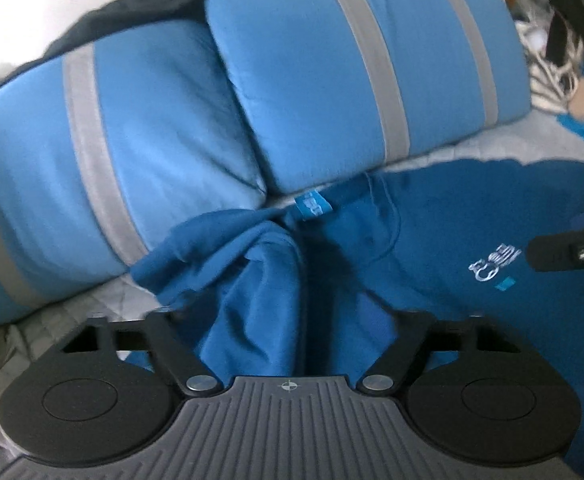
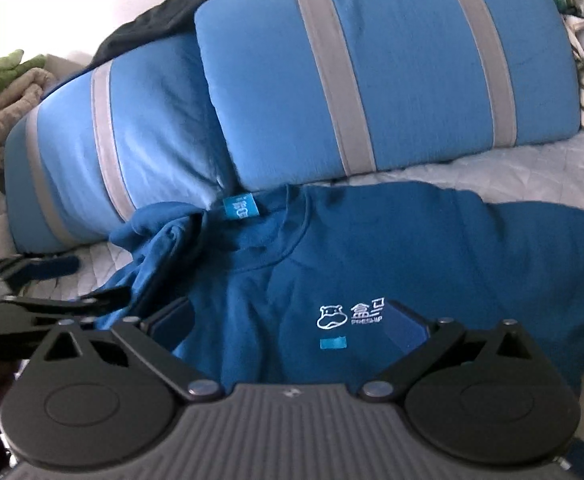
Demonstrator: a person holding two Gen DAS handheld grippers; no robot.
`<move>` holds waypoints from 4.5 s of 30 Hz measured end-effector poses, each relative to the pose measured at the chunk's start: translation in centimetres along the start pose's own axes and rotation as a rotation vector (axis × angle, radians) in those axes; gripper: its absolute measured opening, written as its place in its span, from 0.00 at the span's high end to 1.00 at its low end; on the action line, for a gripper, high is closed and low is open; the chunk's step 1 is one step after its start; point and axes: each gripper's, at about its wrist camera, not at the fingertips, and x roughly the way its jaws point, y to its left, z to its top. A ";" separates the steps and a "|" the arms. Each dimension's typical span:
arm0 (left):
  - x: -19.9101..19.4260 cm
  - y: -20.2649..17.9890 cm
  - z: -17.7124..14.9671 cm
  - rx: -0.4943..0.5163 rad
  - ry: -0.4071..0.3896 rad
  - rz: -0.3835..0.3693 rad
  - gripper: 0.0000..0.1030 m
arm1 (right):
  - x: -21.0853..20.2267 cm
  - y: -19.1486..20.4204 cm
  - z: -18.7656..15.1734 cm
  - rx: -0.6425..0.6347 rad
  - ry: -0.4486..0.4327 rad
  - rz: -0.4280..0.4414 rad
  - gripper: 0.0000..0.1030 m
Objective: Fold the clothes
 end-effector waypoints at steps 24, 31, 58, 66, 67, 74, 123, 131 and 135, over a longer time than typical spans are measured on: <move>-10.0 4.9 -1.0 0.000 -0.031 0.025 0.93 | 0.5 0.4 -0.1 -0.068 0.012 -0.043 0.00; -12.5 4.6 -3.3 0.054 0.074 -0.076 0.93 | 0.4 0.5 -0.2 -0.066 0.023 -0.037 0.00; -3.1 14.6 -2.4 -0.763 0.119 -0.393 0.56 | 0.9 0.9 -0.5 -0.079 0.059 -0.024 0.00; 3.9 16.8 -3.3 -0.906 0.257 -0.345 0.57 | 1.2 0.9 -0.5 -0.078 0.071 -0.012 0.00; 4.8 16.9 -3.6 -0.919 0.278 -0.337 0.57 | 1.3 0.9 -0.5 -0.077 0.072 -0.011 0.00; 7.7 17.1 -4.9 -0.994 0.325 -0.367 0.77 | 1.6 0.8 -0.4 -0.063 0.078 -0.003 0.00; -5.3 -2.6 2.6 0.181 0.076 -0.368 0.51 | -0.5 -3.9 0.8 0.210 -0.082 -0.105 0.00; -4.4 -7.2 2.0 0.401 0.063 -0.411 0.52 | -0.3 -4.3 0.7 0.231 -0.063 -0.120 0.00; -2.9 -8.4 1.6 0.454 0.098 -0.416 0.60 | -0.2 -4.1 0.6 0.218 -0.056 -0.118 0.00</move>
